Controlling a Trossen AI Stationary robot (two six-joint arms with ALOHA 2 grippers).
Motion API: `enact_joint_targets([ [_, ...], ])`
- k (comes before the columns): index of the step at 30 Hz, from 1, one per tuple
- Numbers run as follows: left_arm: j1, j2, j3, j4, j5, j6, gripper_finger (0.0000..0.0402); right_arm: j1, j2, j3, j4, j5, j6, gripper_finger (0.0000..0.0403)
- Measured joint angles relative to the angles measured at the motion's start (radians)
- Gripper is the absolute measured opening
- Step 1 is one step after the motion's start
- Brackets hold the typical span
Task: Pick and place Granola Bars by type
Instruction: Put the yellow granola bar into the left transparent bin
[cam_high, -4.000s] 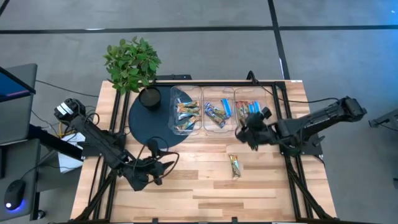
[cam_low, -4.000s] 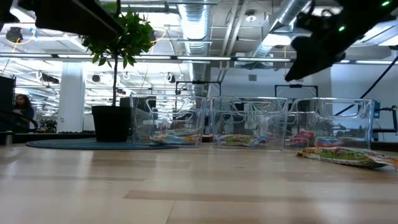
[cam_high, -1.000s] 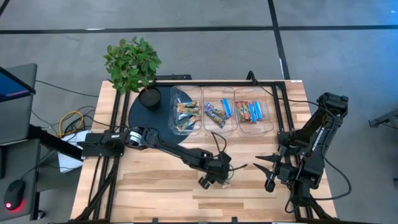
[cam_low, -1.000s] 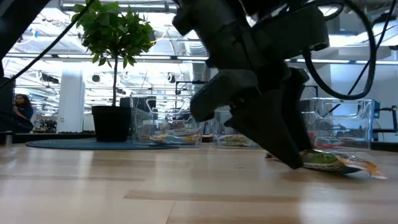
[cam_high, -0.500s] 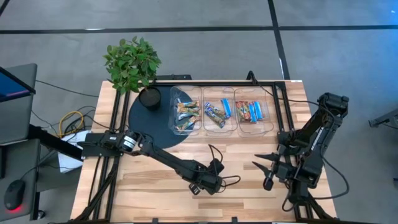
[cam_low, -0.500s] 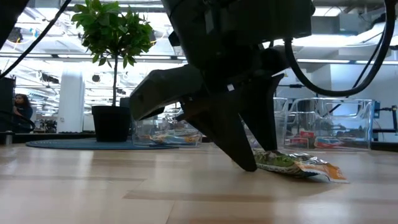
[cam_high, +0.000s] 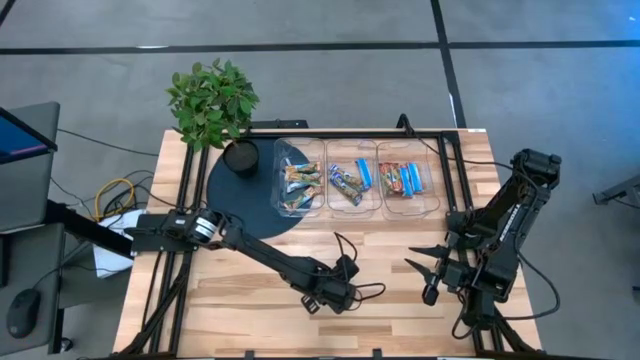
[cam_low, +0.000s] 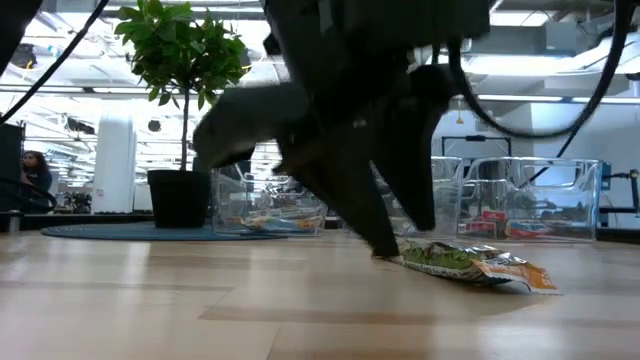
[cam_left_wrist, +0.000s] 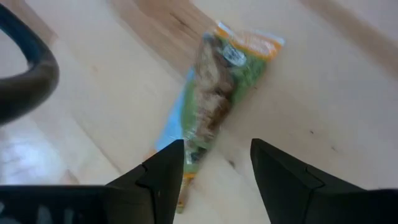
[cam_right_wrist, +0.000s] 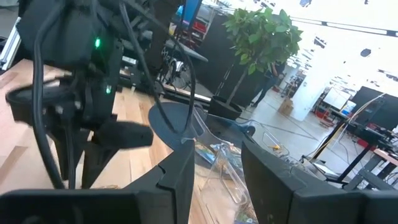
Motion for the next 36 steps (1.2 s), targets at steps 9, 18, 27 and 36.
enact_joint_targets([
  [9, 0.013, -0.028, 0.003, 0.024, 0.076, 0.039, 0.0182, 0.0, 0.0, 0.0, 0.0, 0.0, 0.0, 0.0124],
  [18, 0.068, -0.02, 0.004, 0.099, 0.172, 0.096, 0.0183, 0.0, 0.0, 0.0, 0.0, 0.001, 0.0, 0.0124],
  [27, 0.112, -0.02, -0.001, 0.085, 0.319, 0.091, 0.0207, 0.0, 0.0, 0.0, 0.0, 0.0, 0.0, 0.0124],
  [36, 0.11, -0.02, -0.012, 0.109, 0.32, 0.102, 0.024, 0.0, 0.0, 0.0, 0.0, 0.0, 0.0, 0.0124],
])
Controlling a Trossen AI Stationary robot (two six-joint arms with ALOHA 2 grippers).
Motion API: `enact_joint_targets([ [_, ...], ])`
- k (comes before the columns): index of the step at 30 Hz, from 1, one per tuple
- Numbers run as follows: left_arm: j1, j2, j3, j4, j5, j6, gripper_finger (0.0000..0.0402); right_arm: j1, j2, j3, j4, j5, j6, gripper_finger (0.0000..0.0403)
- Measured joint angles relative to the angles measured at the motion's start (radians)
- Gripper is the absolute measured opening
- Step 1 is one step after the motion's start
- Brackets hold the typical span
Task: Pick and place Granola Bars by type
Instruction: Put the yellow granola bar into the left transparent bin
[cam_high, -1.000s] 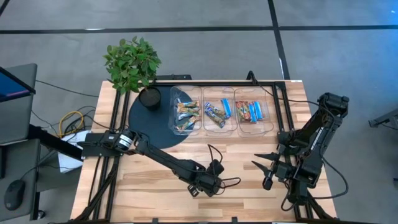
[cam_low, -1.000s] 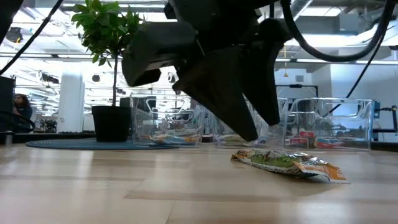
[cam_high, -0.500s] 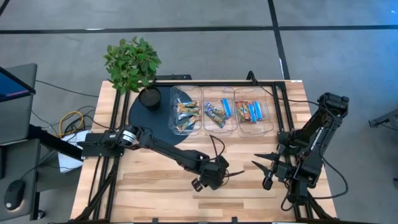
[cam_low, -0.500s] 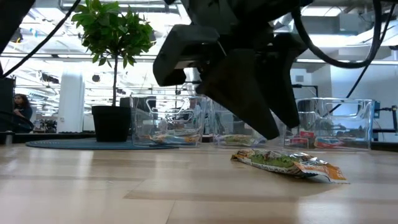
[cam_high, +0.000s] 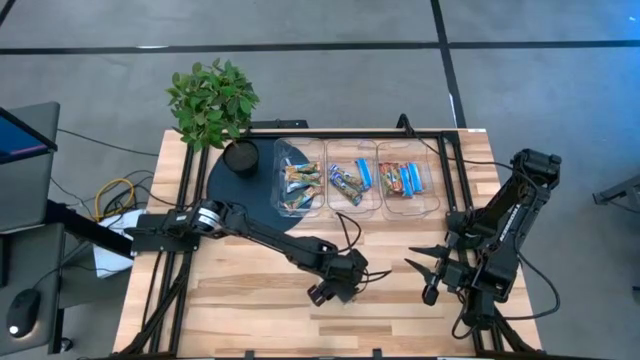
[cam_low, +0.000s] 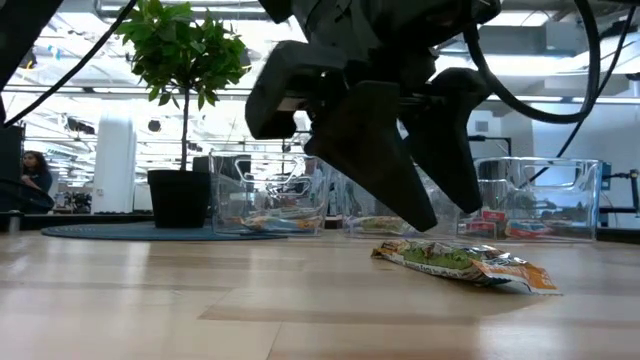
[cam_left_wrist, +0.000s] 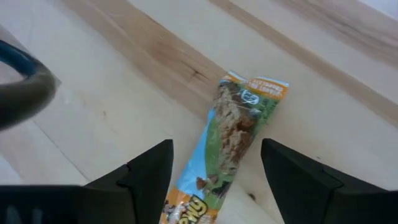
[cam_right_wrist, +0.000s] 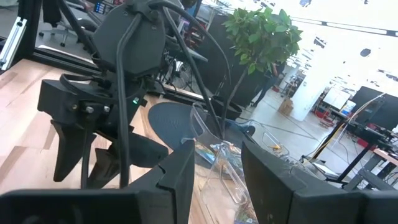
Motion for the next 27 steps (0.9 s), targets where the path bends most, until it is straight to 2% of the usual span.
enact_joint_targets([
  [8, 0.0, 0.0, 0.0, 0.018, 0.0, 0.017, 0.0254, 0.0, 0.0, 0.0, 0.0, 0.0, 0.0, 0.0124],
  [18, 0.008, 0.074, 0.008, 0.034, -0.017, 0.044, 0.0255, -0.014, 0.0, 0.0, 0.0, -0.006, 0.0, 0.0124],
  [27, 0.014, 0.08, 0.031, -0.023, -0.007, -0.045, 0.0254, -0.052, 0.0, 0.0, 0.0, -0.044, 0.0, 0.0124],
])
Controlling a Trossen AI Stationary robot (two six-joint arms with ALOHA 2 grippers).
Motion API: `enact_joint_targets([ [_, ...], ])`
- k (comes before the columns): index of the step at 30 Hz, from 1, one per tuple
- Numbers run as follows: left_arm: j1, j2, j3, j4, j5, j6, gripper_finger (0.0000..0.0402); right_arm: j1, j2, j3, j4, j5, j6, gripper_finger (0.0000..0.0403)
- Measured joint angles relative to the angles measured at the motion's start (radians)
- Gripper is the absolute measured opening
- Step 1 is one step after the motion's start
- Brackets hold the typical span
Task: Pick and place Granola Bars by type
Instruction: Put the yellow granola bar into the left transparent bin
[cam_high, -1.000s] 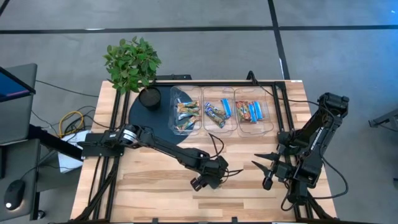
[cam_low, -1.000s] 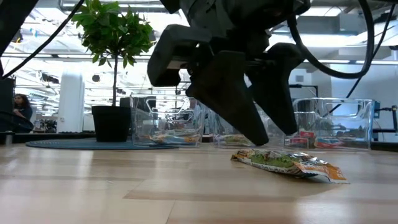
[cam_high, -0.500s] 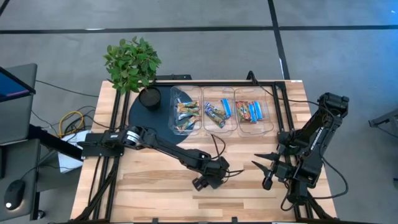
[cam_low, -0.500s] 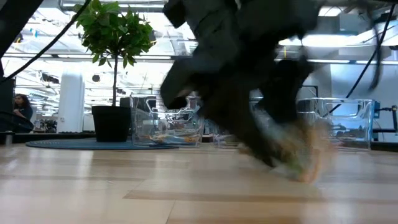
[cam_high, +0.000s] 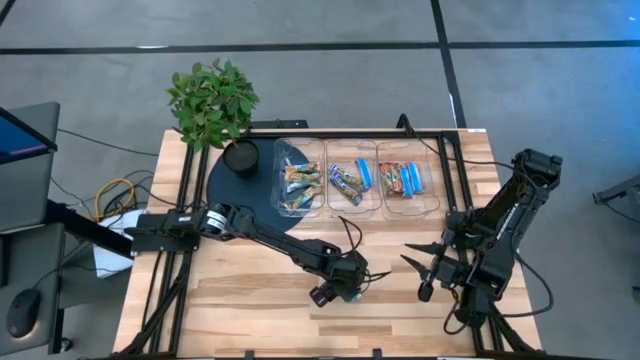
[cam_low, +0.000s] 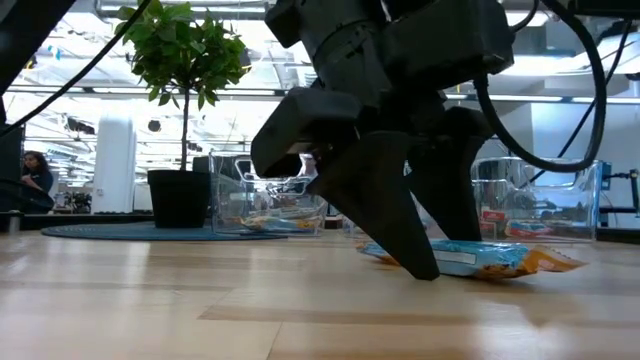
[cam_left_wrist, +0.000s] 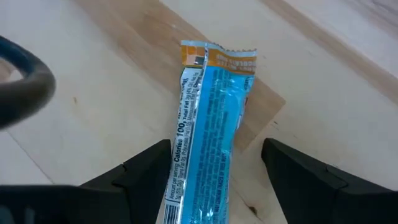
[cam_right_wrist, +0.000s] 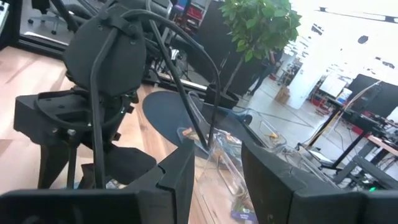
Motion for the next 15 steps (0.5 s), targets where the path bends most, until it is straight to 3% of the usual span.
enact_joint_targets([
  [15, -0.001, 0.001, 0.0, -0.051, -0.028, -0.098, 0.0254, -0.026, 0.0, 0.0, 0.0, -0.01, 0.0, 0.0124],
])
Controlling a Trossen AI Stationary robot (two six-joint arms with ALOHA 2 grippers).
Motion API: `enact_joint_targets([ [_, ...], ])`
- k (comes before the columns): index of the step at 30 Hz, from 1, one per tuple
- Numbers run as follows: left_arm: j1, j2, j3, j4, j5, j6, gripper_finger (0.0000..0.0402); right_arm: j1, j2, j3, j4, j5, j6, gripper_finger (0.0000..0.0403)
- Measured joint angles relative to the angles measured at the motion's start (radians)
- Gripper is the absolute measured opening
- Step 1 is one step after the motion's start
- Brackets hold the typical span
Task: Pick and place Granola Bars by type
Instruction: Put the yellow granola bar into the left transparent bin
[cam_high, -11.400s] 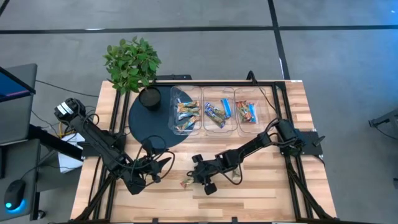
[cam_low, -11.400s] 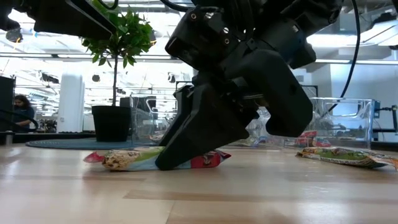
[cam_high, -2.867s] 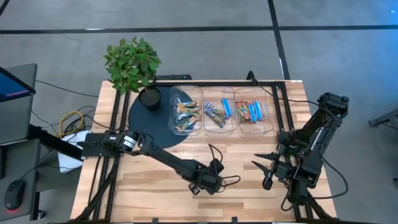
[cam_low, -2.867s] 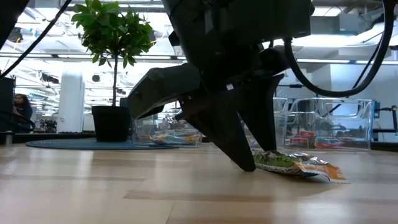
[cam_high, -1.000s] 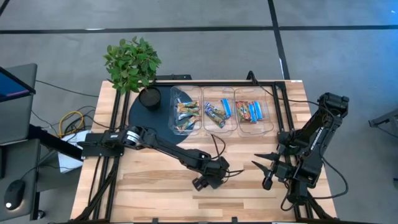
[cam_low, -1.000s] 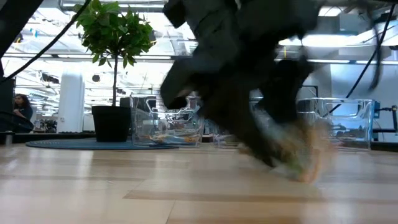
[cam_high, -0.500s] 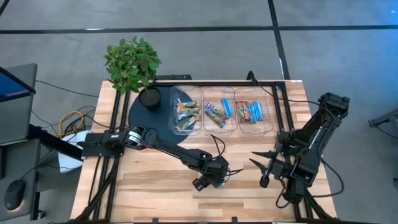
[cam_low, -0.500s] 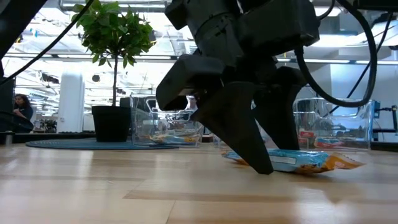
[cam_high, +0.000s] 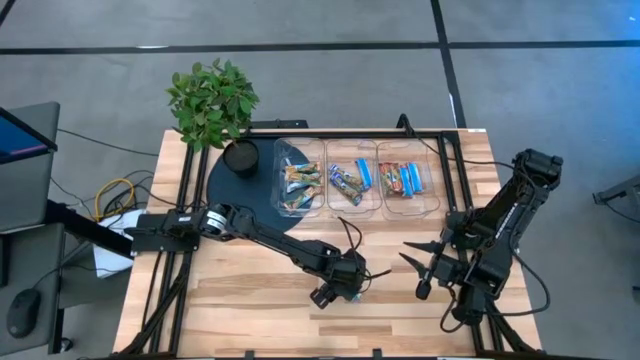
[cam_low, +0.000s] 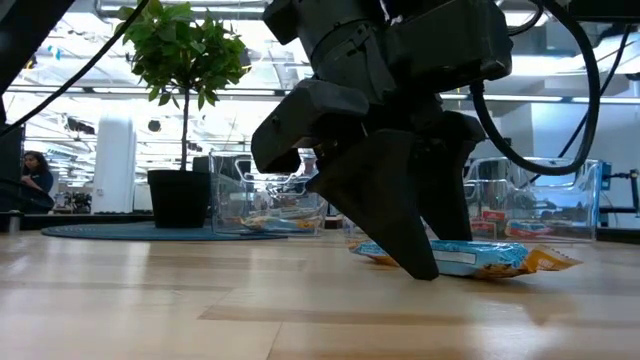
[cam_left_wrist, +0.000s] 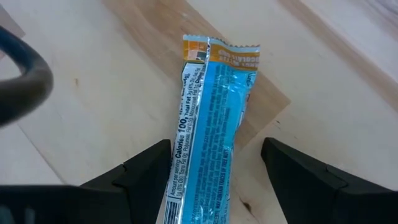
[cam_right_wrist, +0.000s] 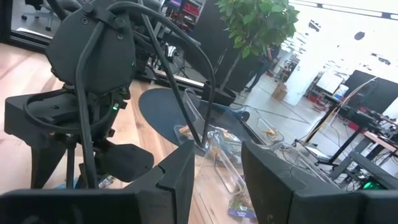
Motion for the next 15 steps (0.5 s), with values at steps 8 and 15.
enact_joint_targets([
  [8, -0.003, 0.0, -0.001, -0.006, -0.035, -0.02, 0.0213, 0.0, 0.0, 0.0, 0.0, 0.0, 0.0, 0.0124],
  [15, -0.004, 0.0, -0.002, -0.01, -0.033, -0.025, 0.0149, 0.0, 0.0, 0.0, 0.0, 0.0, 0.0, 0.0124],
])
